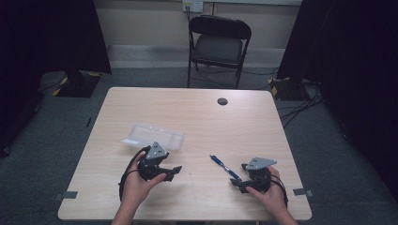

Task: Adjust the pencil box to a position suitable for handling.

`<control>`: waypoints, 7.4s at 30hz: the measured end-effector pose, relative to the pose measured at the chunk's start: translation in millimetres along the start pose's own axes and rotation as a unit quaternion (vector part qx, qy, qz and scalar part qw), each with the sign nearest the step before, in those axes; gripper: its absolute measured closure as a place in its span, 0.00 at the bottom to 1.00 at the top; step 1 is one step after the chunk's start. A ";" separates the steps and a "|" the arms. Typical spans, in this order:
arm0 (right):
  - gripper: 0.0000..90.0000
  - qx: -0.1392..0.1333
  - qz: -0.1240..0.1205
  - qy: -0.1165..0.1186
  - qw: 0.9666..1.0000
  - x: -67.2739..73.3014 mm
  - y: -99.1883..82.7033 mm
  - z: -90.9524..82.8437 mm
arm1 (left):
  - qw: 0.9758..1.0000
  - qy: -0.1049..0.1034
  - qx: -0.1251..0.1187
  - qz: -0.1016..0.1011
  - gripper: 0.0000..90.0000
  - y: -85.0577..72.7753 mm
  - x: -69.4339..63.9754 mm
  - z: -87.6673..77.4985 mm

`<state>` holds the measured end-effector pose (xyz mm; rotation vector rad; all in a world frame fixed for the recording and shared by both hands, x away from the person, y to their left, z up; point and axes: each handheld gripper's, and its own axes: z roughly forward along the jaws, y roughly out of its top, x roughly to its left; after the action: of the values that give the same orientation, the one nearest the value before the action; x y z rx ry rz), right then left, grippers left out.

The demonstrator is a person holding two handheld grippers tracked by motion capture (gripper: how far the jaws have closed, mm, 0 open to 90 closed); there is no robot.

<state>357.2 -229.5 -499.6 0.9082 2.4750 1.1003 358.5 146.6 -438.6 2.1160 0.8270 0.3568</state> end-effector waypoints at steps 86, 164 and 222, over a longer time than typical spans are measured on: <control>0.23 0.000 0.000 0.000 1.000 0.4 0.0 0.0 | 0.992 0.029 0.075 -0.097 0.96 -2.3 45.5 59.2; 0.23 0.000 0.001 0.000 1.000 0.4 0.0 0.0 | 0.996 0.051 0.001 -0.078 0.62 25.4 31.7 44.3; 0.23 0.000 0.001 0.000 1.000 0.5 0.0 0.0 | 0.987 0.081 -0.002 -0.138 0.47 8.1 45.8 -9.8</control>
<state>356.9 -229.1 -499.6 0.9108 2.4736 1.1008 391.1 179.2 -427.5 1.9527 1.1967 0.3849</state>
